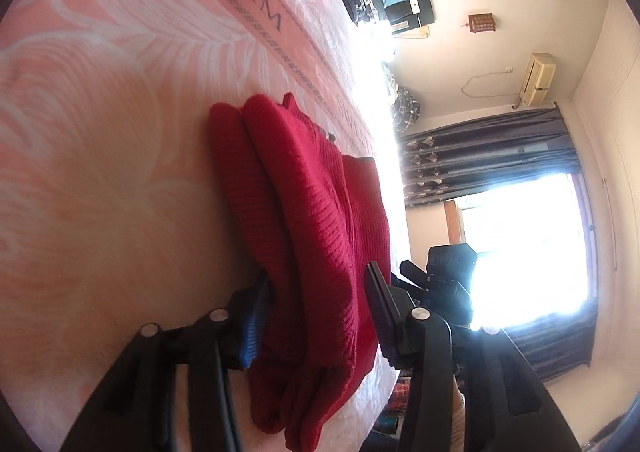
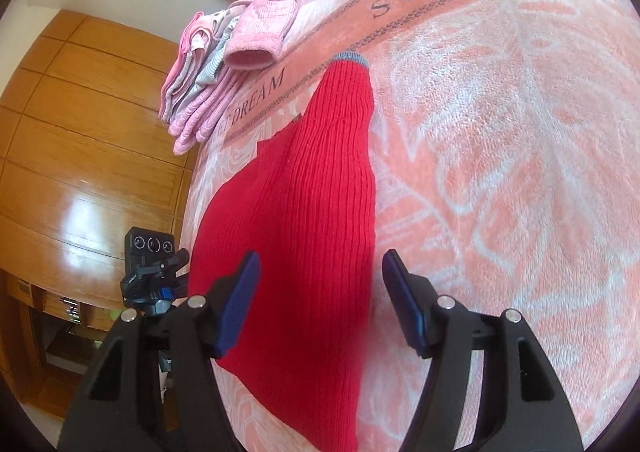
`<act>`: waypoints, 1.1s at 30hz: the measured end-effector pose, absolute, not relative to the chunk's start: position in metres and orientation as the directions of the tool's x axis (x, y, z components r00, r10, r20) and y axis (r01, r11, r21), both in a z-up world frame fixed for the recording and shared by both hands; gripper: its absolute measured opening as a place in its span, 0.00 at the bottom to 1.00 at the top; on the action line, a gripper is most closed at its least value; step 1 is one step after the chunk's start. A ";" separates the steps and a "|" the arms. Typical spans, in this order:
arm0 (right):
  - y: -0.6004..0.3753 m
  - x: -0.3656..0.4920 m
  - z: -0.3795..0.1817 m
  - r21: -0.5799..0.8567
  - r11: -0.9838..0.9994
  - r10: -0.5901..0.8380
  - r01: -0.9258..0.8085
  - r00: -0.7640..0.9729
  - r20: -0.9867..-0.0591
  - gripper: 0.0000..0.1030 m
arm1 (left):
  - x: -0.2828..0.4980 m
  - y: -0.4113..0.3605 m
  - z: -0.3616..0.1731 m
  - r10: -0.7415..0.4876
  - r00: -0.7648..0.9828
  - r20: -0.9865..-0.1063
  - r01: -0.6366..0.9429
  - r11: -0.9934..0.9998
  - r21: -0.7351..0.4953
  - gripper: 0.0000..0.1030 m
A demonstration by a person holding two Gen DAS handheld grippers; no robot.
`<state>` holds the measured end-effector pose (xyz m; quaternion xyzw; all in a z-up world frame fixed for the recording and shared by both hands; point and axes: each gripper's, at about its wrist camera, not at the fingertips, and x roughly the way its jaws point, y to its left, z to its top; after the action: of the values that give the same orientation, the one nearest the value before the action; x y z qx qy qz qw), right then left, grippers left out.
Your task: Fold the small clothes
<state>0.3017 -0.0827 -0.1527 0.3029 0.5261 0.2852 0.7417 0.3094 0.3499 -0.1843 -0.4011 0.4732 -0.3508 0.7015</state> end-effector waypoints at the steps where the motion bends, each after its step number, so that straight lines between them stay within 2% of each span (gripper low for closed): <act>1: -0.080 0.307 -0.153 0.747 0.656 0.739 -0.103 0.286 -0.610 0.62 | 0.315 0.360 -0.182 -0.870 0.313 -0.381 0.123 0.435 -0.892 0.44; 10: -0.072 0.346 -0.171 0.741 0.670 0.717 -0.042 0.294 -0.632 0.61 | 0.354 0.344 -0.203 -0.824 0.305 -0.478 0.075 0.521 -0.851 0.45; 12: -0.072 0.351 -0.177 0.765 0.643 0.739 -0.033 0.291 -0.608 0.45 | 0.356 0.329 -0.200 -0.821 0.307 -0.481 0.097 0.530 -0.843 0.44; 13: -0.071 0.352 -0.177 0.763 0.645 0.737 -0.035 0.292 -0.610 0.44 | 0.354 0.324 -0.196 -0.815 0.316 -0.485 0.123 0.542 -0.831 0.42; 14: -0.069 0.352 -0.174 0.758 0.650 0.734 -0.046 0.296 -0.611 0.39 | 0.351 0.319 -0.191 -0.809 0.327 -0.489 0.156 0.557 -0.816 0.35; 15: -0.068 0.351 -0.171 0.756 0.651 0.735 -0.063 0.299 -0.608 0.35 | 0.346 0.318 -0.185 -0.802 0.346 -0.487 0.188 0.568 -0.801 0.33; 18: -0.066 0.347 -0.155 0.760 0.637 0.752 -0.127 0.316 -0.578 0.32 | 0.332 0.321 -0.168 -0.777 0.411 -0.477 0.255 0.600 -0.758 0.26; 21: -0.065 0.346 -0.152 0.735 0.663 0.734 -0.143 0.322 -0.598 0.32 | 0.328 0.331 -0.174 -0.743 0.440 -0.504 0.226 0.635 -0.739 0.22; 25: -0.067 0.353 -0.174 0.723 0.688 0.702 -0.062 0.310 -0.641 0.31 | 0.334 0.342 -0.196 -0.740 0.436 -0.512 0.176 0.628 -0.758 0.22; 31: -0.067 0.353 -0.181 0.720 0.693 0.694 -0.045 0.313 -0.648 0.38 | 0.331 0.334 -0.193 -0.718 0.446 -0.535 0.197 0.661 -0.724 0.26; 33: -0.069 0.349 -0.173 0.713 0.700 0.684 -0.038 0.321 -0.655 0.47 | 0.331 0.332 -0.186 -0.704 0.455 -0.545 0.174 0.671 -0.721 0.31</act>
<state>0.3494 -0.0688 -0.1730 0.3042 0.5313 0.2396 0.7535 0.3306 0.3317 -0.1862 -0.2987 0.4437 -0.2748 0.7990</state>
